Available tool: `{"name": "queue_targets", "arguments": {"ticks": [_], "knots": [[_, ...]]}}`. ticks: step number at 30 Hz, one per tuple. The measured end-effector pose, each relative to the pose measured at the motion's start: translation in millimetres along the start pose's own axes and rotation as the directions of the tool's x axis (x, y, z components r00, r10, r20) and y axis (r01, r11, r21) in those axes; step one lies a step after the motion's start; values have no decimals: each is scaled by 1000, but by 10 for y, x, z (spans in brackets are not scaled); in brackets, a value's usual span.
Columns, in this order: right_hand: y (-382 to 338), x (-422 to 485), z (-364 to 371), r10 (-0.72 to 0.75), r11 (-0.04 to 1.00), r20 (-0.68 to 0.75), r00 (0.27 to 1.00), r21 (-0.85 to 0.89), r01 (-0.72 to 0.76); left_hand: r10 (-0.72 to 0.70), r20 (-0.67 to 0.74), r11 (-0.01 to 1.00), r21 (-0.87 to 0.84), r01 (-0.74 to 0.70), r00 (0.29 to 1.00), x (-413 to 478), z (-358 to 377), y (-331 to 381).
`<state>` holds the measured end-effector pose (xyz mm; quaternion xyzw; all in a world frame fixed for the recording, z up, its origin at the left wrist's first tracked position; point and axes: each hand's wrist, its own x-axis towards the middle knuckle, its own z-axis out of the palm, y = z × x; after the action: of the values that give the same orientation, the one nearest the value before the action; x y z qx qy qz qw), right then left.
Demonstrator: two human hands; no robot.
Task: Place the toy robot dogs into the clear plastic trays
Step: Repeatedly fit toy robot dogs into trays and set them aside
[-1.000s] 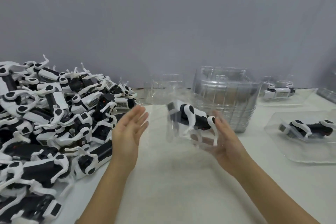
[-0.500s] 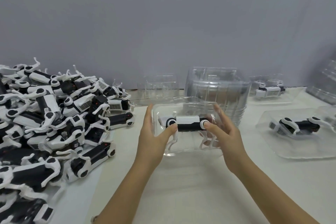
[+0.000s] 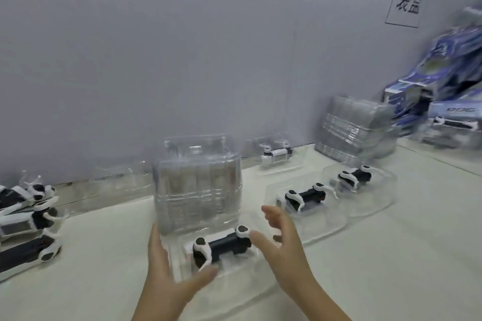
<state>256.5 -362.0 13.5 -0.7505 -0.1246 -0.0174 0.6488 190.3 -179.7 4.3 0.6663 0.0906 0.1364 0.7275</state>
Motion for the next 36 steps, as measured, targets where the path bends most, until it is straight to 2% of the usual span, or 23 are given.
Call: {"name": "queue_targets", "arguments": {"ticks": [1, 2, 4, 5, 7, 8, 9, 10, 11, 13, 16, 19, 21, 23, 25, 26, 28, 32, 34, 36], "knots": [[11, -44, -76, 0, 999, 24, 1000, -46, 1, -45, 82, 989, -135, 56, 996, -15, 67, 70], [1, -99, -146, -7, 998, 57, 998, -65, 11, -9, 117, 979, -199, 33, 993, -43, 87, 70], [-92, -205, -284, -71, 993, 77, 994, -87, 78, -7, 141, 994, -103, 22, 990, -51, 214, 259], [-163, -236, -366, -126, 987, 45, 991, -94, 130, -38, 127, 966, -249, 68, 991, 5, 341, 405], [-319, -227, -558, -236, 970, -49, 971, -70, 232, 3, 165, 924, -377, 61, 986, 7, 512, 512], [-408, -183, -656, -274, 961, -87, 958, -49, 271, 61, 146, 923, -385, 0, 987, -35, 542, 519], [-494, -119, -749, -302, 953, -115, 946, -35, 300, 119, 105, 940, -332, -78, 987, 10, 625, 543], [-566, -26, -833, -324, 946, -137, 936, -28, 324, 228, 138, 955, -223, -194, 964, -49, 736, 632], [-608, 87, -916, -337, 941, -163, 927, -25, 338, 313, 230, 948, -137, -288, 922, -4, 803, 547], [-595, 366, -1050, -329, 943, -221, 918, -30, 330, 351, 256, 936, -74, -343, 901, 167, 1022, 566], [-404, 786, -1187, -262, 965, -260, 930, -94, 245, 262, 275, 961, 17, -277, 925, 615, 1330, 555], [-124, 1069, -1287, -188, 978, -223, 957, -127, 163, 170, 286, 978, 66, -196, 943, 896, 1440, 380], [40, 1131, -1346, -149, 981, -206, 967, -157, 117, 94, 283, 993, 40, -110, 954, 956, 1388, 178], [167, 1106, -1416, -180, 975, -280, 943, -179, 133, -2, 199, 997, -80, 18, 980, 956, 1358, 4], [244, 1010, -1487, -228, 973, -414, 881, -128, 191, -129, 168, 960, -225, 165, 977, 921, 1379, -101], [273, 946, -1530, -236, 971, -485, 842, -88, 221, -203, 194, 929, -271, 252, 960, 922, 1418, -114], [343, 819, -1645, -209, 964, -635, 744, -8, 264, -260, 269, 890, -307, 338, 927, 947, 1548, -105], [491, 587, -1970, -114, 951, -883, 454, 35, 306, -289, 347, 878, -276, 392, 892, 970, 1968, -2], [586, 496, -2116, -77, 952, -944, 321, 26, 306, -314, 352, 881, -237, 409, 882, 1004, 2204, 8], [682, 446, -2227, 5, 947, -973, 232, 79, 311, -336, 342, 876, -228, 425, 877, 1055, 2493, -1]]}}
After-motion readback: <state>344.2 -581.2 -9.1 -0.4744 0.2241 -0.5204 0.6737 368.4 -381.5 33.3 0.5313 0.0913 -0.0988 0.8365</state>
